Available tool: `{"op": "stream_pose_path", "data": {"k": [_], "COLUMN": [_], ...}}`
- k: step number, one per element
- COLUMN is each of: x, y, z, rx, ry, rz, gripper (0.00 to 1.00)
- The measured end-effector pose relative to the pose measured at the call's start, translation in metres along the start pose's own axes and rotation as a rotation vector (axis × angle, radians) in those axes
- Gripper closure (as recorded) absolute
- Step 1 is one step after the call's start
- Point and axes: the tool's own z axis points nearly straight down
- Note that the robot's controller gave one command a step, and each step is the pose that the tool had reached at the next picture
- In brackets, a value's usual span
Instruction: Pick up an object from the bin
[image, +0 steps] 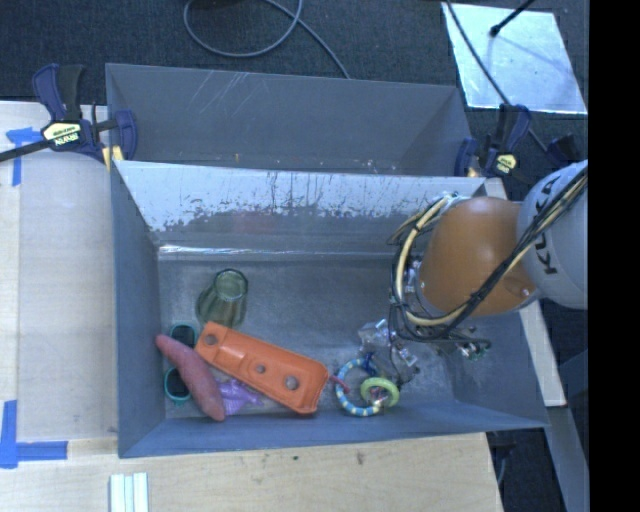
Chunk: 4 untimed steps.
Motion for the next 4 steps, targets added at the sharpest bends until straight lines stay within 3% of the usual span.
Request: {"op": "stream_pose_path", "data": {"k": [1, 2, 3, 4], "x": [0.0, 0.0, -0.007, -0.007], "y": [0.0, 0.0, 0.023, 0.023], "z": [0.001, 0.001, 0.0, 0.001], "rx": [0.0, 0.0, 0.002, 0.002], "ry": [-0.001, -0.001, -0.007, -0.007], "rz": [-0.001, -0.001, 0.195, 0.194], "gripper": [0.0, 0.0, 1.0, 0.0]}}
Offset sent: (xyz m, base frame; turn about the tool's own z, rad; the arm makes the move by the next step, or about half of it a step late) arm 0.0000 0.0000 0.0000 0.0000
